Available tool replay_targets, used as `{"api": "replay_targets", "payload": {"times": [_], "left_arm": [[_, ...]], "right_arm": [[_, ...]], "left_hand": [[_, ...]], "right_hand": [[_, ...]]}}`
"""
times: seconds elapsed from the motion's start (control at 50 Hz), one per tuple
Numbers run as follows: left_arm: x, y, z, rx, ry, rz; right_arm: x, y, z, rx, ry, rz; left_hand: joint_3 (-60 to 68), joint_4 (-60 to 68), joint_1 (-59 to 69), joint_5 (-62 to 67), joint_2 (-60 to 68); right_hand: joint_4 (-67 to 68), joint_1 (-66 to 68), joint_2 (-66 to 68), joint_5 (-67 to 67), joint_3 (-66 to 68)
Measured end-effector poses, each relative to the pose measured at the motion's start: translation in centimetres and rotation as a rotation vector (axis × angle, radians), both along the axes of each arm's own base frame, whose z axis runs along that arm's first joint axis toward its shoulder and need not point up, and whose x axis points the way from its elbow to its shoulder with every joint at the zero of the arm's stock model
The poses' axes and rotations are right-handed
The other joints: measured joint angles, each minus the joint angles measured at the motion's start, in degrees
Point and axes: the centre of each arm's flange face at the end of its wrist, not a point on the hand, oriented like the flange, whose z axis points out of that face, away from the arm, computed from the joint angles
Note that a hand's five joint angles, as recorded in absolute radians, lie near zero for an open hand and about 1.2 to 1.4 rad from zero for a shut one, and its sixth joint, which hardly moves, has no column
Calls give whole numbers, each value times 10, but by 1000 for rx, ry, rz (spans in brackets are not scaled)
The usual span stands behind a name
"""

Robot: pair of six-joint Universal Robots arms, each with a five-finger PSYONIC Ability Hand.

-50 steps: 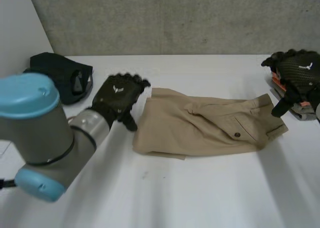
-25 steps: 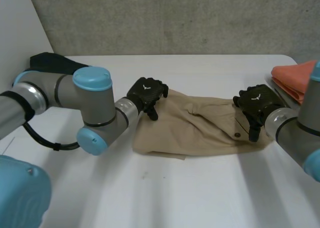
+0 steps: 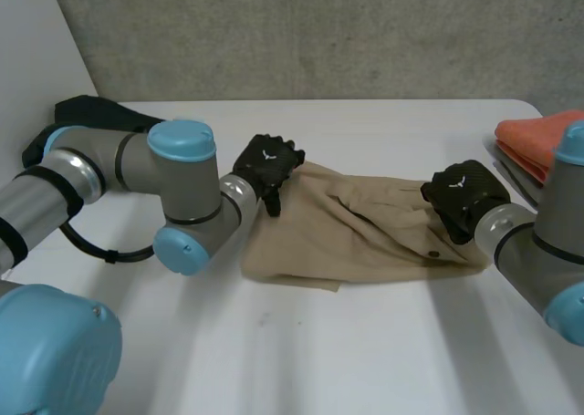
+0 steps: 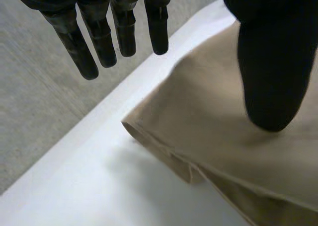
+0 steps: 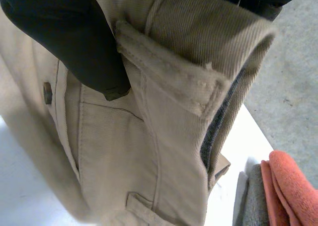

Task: Fold the laundry.

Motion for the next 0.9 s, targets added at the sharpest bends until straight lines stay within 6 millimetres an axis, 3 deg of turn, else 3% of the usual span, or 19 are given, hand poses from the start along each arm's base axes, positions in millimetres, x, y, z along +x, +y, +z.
{"api": "replay_targets", "payload": {"times": [0.18,0.36,0.46,0.48,0.5,0.54,0.56,0.7,0.74,0.8,0.84,0.9], "left_arm": [[-6,6,19,-58,39,-12],[-11,6,10,-66,44,-25],[-12,6,-2,-47,31,-26],[-12,6,-3,-46,29,-25],[-11,6,-4,-44,26,-21],[-10,7,-1,-48,25,-11],[-10,7,2,-53,27,-4],[2,12,40,-103,45,65],[14,24,68,-130,56,98],[26,40,91,-149,62,116],[42,63,114,-168,61,125],[56,83,127,-180,50,127]], "right_arm": [[-5,26,22,-40,-14,51],[-7,50,45,-91,-59,115],[-8,56,55,-119,-72,125],[-9,56,55,-121,-72,125],[-9,56,57,-129,-72,124],[-9,55,58,-136,-71,121],[-9,54,59,-140,-70,119],[-11,45,66,-168,-72,99],[-12,38,74,-191,-81,86],[-12,34,79,-204,-86,82],[-12,33,83,-205,-86,80],[-12,31,82,-182,-79,79]], "left_hand": [[-1,-1,-1,-3,-2],[0,-1,-1,-1,0],[241,246,268,246,244],[241,246,268,246,244],[367,373,389,371,378],[419,427,435,425,429],[471,482,452,465,478],[482,490,452,466,487],[482,490,452,466,488],[482,490,452,466,488],[483,490,452,466,488],[483,491,452,466,488]], "right_hand": [[0,0,0,0,0],[0,3,0,0,0],[0,3,0,0,0],[0,3,0,0,0],[0,3,0,0,0],[0,3,0,0,0],[0,3,0,0,0],[0,3,0,0,0],[0,3,0,0,0],[0,3,0,0,0],[0,3,0,0,0],[0,3,0,0,0]]}}
